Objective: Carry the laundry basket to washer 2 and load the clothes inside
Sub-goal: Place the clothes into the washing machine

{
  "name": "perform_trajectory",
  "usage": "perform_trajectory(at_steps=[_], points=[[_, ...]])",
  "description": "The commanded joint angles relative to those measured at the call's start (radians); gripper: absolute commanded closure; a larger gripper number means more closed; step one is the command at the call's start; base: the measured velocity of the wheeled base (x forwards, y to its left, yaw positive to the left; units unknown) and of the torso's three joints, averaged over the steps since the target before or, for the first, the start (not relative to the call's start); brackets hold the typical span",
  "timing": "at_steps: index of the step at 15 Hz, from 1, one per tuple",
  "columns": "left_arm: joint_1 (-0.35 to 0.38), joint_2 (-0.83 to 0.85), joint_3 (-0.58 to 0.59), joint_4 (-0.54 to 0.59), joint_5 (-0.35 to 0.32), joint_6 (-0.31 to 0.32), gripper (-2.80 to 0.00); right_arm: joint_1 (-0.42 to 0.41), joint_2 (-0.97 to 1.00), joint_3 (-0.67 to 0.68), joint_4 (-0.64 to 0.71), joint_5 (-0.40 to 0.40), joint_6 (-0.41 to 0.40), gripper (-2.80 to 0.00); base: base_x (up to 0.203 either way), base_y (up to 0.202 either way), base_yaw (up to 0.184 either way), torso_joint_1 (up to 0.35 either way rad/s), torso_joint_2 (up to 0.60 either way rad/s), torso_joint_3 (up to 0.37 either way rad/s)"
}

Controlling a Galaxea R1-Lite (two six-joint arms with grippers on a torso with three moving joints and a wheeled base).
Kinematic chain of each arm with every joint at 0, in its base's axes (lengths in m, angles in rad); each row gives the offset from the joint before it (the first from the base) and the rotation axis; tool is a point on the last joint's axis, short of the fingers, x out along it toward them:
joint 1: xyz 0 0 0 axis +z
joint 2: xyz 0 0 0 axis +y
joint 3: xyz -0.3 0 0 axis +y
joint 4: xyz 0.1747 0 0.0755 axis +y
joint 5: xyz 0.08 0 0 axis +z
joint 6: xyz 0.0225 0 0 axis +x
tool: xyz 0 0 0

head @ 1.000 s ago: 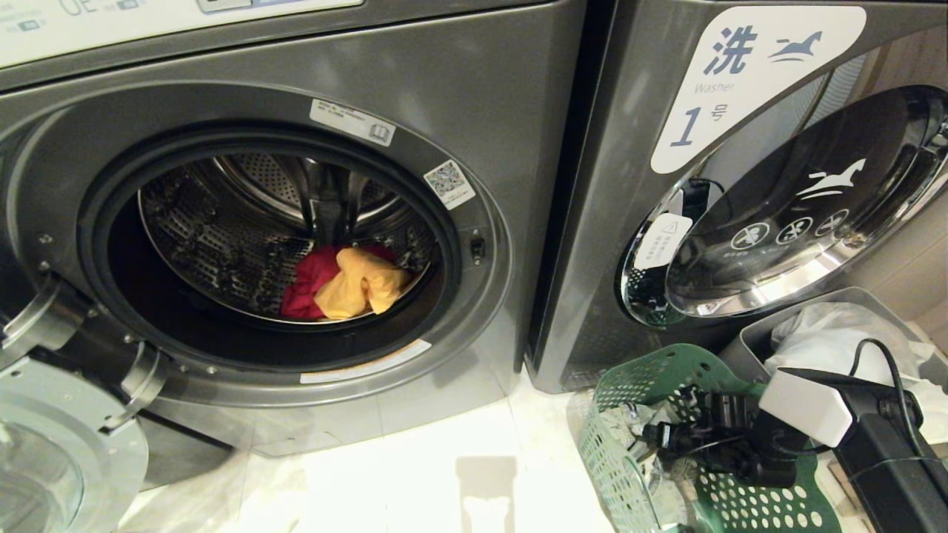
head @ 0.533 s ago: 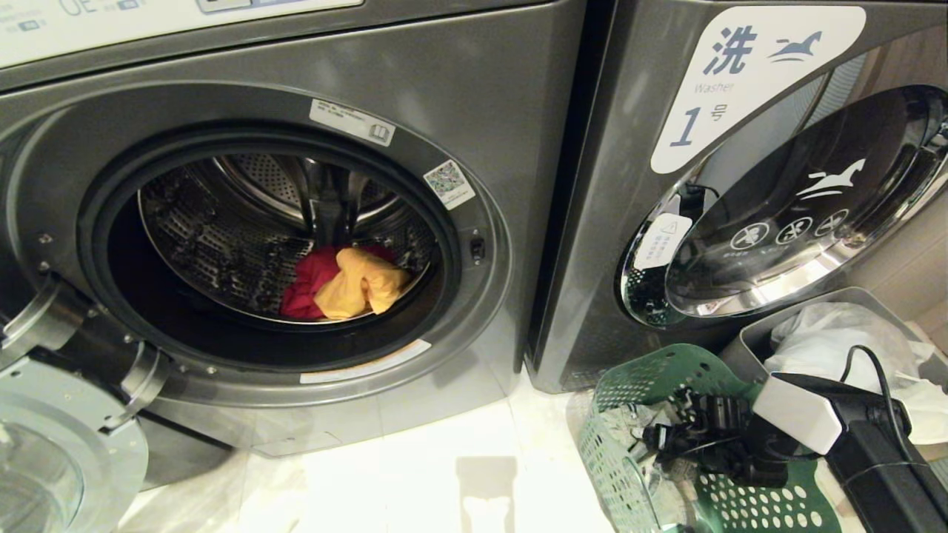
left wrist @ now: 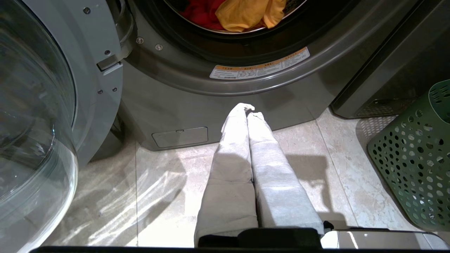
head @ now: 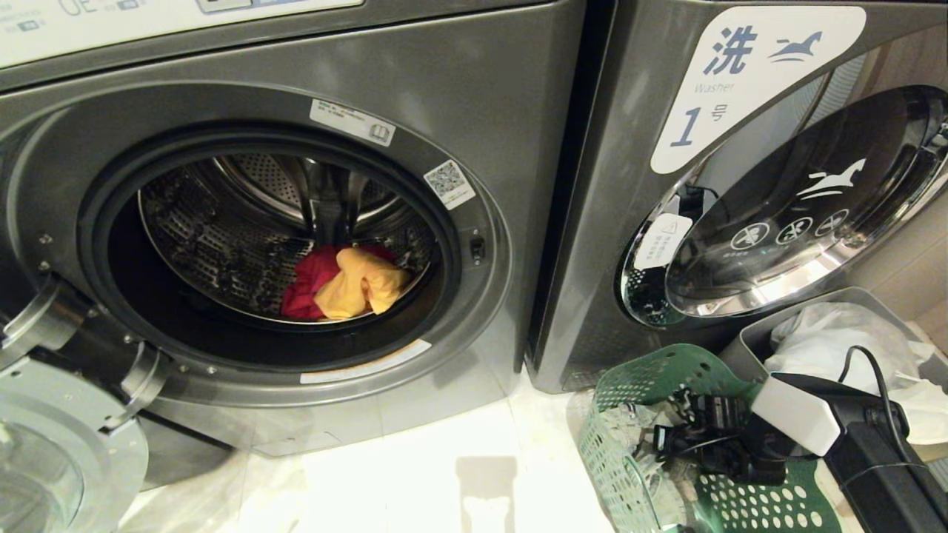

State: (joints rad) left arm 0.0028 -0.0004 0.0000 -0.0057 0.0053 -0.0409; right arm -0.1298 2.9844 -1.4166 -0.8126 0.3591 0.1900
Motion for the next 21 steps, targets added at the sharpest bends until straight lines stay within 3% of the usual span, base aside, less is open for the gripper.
perform_trajectory(at_steps=[1,5,10,17,21], points=[[0.0,0.0,0.0,0.0,0.001,-0.001,0.0,-0.001,-0.009,0.0,-0.005,0.001,-0.001,0.0,0.0,0.0,0.0,0.0,0.0,0.0],[0.0,0.0,0.0,0.0,-0.001,-0.001,0.0,-0.003,-0.121,0.106,0.003,-0.002,-0.037,0.0,0.0,0.0,0.0,0.0,0.0,0.0],[0.0,0.0,0.0,0.0,-0.001,-0.001,0.0,-0.007,-0.438,0.463,0.018,-0.004,-0.048,0.0,0.0,0.0,0.0,0.0,0.0,0.0],[0.0,0.0,0.0,0.0,0.0,-0.001,0.0,-0.031,-1.12,0.984,0.016,-0.013,-0.091,0.0,0.0,0.0,0.0,0.0,0.0,0.0],[0.0,0.0,0.0,0.0,-0.001,-0.001,0.0,-0.038,-1.528,1.185,0.016,-0.124,-0.204,0.0,0.0,0.0,0.0,0.0,0.0,0.0]])
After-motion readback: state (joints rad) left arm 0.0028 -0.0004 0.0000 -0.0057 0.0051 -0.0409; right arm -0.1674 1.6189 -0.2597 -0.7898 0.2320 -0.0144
